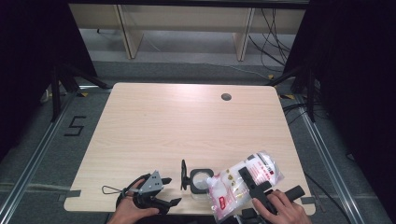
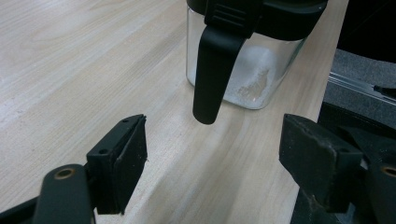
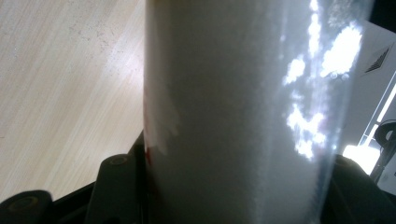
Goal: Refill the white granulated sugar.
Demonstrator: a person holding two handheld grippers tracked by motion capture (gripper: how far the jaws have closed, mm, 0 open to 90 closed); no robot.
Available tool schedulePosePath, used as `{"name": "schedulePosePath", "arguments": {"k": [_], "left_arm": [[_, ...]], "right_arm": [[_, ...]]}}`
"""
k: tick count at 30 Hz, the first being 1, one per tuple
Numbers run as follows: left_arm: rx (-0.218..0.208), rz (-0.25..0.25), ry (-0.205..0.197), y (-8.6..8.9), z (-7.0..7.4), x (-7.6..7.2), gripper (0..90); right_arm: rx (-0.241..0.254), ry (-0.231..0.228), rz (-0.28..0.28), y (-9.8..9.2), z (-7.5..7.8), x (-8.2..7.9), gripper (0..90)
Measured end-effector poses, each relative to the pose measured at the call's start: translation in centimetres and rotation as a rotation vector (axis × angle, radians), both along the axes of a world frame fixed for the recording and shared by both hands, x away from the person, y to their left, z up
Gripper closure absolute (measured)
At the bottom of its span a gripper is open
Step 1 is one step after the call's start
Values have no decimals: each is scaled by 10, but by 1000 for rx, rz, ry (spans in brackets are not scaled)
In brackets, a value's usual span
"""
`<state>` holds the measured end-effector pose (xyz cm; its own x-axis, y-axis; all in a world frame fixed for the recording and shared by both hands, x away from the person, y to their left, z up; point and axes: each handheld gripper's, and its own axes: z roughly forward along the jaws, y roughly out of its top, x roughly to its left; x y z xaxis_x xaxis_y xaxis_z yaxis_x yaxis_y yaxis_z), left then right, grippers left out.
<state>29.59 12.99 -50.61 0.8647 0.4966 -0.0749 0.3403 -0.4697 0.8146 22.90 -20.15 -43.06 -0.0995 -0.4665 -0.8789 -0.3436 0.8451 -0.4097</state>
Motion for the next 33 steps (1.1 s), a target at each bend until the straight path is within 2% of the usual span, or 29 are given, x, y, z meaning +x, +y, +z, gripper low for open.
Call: {"name": "schedulePosePath", "arguments": {"k": [2,3,10,11,12,13,18,20,24,27,28,29,30,33], "left_arm": [[-12,5,5,-1,0,-1,230],[-4,1,2,0,0,0,230],[-28,6,11,-1,-1,-1,230],[-27,5,10,-1,-1,-1,230],[-19,4,8,-1,0,-1,230],[-16,3,4,-1,0,-1,230],[-16,3,4,-1,0,-1,230],[-15,-3,0,0,0,0,230],[-30,9,15,-1,-1,-1,230],[-19,2,8,-1,0,-1,230],[-34,8,14,-2,-1,-1,230],[-33,8,15,-2,-1,-2,230],[-7,5,6,0,0,0,230],[-27,6,13,-1,-1,-1,230]], "right_arm": [[38,6,-15,-1,-1,-1,468],[27,5,-1,-1,0,0,469],[23,10,11,-2,1,-1,471],[34,7,15,-2,1,-1,471],[84,-10,38,-4,-3,0,471],[92,-3,31,-4,-3,0,472],[81,-3,44,-4,-2,1,472],[91,-3,25,-5,-4,0,472],[89,-6,29,-5,-3,1,473],[87,-3,26,-5,-4,1,473],[75,0,19,-5,-3,0,473],[75,1,20,-5,-3,0,473],[77,0,21,-5,-3,0,473],[73,-6,34,-4,-2,1,473]]}}
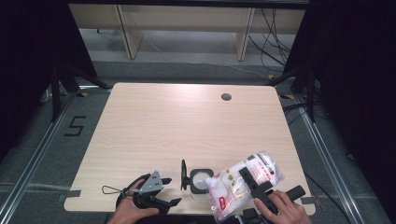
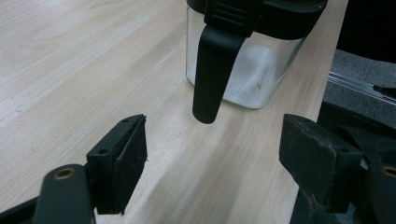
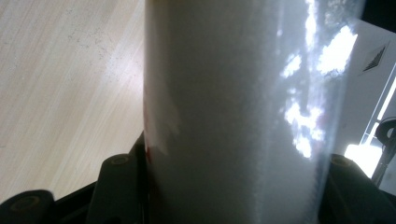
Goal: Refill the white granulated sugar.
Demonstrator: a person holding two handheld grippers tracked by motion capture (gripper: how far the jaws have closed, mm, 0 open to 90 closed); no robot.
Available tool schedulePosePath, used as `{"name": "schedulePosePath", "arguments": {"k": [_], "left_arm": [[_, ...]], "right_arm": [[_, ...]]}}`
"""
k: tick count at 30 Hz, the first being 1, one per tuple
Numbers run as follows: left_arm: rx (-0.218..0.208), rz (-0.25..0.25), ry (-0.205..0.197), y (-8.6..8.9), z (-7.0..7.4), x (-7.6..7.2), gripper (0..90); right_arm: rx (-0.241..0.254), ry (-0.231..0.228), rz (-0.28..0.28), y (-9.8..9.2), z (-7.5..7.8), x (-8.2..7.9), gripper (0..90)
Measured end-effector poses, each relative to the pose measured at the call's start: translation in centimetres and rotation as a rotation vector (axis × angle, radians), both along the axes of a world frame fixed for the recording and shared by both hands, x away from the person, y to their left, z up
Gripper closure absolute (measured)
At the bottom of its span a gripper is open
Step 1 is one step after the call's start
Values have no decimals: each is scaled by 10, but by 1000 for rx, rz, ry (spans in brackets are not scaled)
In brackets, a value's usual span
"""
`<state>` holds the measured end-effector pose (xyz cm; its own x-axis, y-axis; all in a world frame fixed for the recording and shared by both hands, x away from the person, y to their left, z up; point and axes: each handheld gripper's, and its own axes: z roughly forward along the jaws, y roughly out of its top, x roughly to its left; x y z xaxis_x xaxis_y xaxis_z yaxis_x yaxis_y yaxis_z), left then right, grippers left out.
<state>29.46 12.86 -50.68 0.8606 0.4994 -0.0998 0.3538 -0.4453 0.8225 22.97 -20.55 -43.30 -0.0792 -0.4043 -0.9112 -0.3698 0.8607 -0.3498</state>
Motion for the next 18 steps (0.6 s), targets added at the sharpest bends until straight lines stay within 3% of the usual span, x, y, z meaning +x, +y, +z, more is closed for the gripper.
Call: {"name": "schedulePosePath", "arguments": {"k": [4,18], "left_arm": [[29,-7,-12,1,1,1,230],[10,-10,-16,1,0,1,230]], "right_arm": [[3,-1,-5,0,0,0,473],[-2,2,-8,0,0,-1,474]]}}
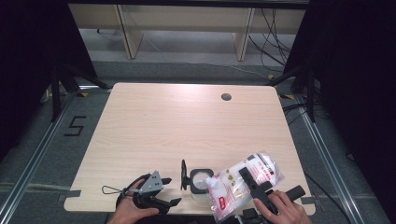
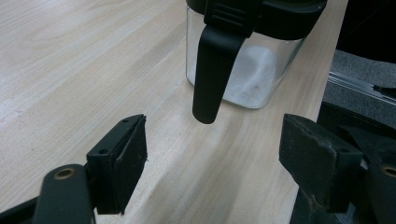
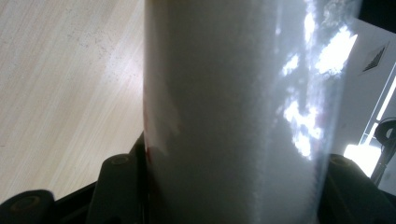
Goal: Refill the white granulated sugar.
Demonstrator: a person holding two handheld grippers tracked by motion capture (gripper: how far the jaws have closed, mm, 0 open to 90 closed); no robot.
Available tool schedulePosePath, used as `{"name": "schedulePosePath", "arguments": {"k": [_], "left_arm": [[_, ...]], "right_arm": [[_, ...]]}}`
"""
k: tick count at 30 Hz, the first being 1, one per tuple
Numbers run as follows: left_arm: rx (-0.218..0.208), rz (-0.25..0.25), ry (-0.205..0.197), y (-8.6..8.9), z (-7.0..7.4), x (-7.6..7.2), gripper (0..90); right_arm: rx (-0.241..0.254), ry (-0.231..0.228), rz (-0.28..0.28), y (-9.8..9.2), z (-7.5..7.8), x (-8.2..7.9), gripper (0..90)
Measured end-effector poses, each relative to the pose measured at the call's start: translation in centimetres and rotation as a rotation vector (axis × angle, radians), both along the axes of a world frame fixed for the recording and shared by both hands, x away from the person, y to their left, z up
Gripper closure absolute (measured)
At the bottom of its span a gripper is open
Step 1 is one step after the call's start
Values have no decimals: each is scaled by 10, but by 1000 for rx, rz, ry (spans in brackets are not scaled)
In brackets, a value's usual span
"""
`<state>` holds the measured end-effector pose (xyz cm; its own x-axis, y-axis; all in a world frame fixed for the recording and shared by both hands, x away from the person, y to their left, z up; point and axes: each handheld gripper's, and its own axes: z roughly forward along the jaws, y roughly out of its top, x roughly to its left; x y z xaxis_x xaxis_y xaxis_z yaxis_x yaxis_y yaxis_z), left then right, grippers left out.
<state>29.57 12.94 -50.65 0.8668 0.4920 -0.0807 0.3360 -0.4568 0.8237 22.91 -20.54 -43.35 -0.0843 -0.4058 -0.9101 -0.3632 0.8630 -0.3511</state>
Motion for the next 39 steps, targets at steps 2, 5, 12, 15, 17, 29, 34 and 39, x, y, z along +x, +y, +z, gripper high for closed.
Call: {"name": "schedulePosePath", "arguments": {"k": [2,5,12,15,17,29,34,39], "left_arm": [[-3,4,8,0,0,0,230],[6,9,11,0,0,0,230],[1,5,9,0,0,0,230],[-6,8,13,0,0,0,230],[-2,10,14,0,0,-1,230],[-6,11,15,0,0,-1,230],[-10,11,17,0,0,-1,230],[-3,11,14,0,0,-1,230]], "right_arm": [[-2,-9,14,1,1,1,474],[11,-3,0,0,0,0,474],[10,-2,2,0,1,0,475],[1,-8,13,0,2,0,475],[1,-8,14,0,3,1,475],[-2,-8,12,0,3,0,476],[-4,-9,12,1,3,0,476],[0,-6,11,1,3,0,477]]}}
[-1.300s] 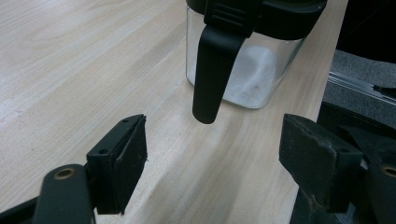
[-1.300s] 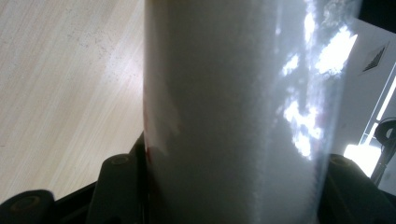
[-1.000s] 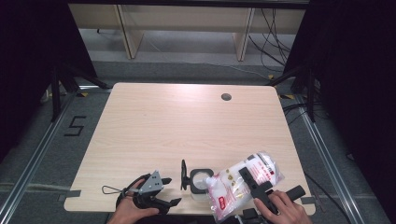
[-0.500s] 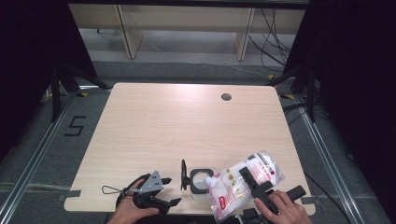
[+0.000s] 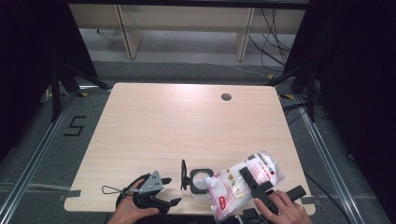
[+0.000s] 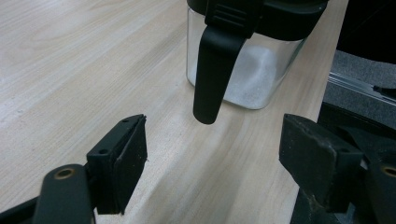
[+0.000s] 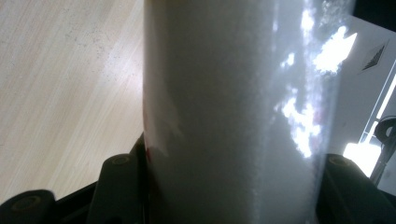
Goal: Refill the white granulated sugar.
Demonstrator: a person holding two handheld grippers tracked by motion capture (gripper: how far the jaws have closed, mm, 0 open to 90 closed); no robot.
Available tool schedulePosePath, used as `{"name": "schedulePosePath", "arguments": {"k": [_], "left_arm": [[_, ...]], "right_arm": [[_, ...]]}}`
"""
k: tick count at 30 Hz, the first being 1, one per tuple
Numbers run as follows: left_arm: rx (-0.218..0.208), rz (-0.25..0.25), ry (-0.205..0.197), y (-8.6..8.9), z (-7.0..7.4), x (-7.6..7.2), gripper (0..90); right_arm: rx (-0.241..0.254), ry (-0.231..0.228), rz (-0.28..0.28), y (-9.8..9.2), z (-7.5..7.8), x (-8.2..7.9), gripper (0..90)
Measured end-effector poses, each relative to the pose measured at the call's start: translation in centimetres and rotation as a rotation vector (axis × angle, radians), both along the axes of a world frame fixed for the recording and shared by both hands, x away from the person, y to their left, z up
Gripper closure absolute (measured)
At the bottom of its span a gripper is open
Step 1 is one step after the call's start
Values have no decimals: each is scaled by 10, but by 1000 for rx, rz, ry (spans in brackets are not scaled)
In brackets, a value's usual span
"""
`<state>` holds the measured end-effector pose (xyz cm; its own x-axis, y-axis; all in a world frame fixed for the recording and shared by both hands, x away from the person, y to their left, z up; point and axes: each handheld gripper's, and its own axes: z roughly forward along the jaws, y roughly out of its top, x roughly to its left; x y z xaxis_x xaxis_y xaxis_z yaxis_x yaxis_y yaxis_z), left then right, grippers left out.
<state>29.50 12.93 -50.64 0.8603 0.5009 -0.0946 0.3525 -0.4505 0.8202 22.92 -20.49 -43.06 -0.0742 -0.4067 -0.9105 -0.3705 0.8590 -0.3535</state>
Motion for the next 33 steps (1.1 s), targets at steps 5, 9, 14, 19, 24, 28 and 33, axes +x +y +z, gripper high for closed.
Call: {"name": "schedulePosePath", "arguments": {"k": [5,9,14,19,24,28,33], "left_arm": [[-10,2,4,-1,0,0,230],[0,0,-1,0,0,0,230],[1,-1,-1,0,0,0,230],[1,0,-1,0,0,0,230],[1,0,-1,0,0,0,231],[1,-1,-1,0,0,0,231],[0,3,-3,0,0,0,231]], "right_arm": [[9,4,-11,-1,-1,0,478],[-2,0,-2,0,0,0,479],[-1,1,-3,0,0,0,481],[9,2,-10,0,0,-1,484],[18,-2,-3,-1,-1,-1,492],[21,4,-8,-1,-1,-2,495],[26,9,5,0,-2,-1,497]]}}
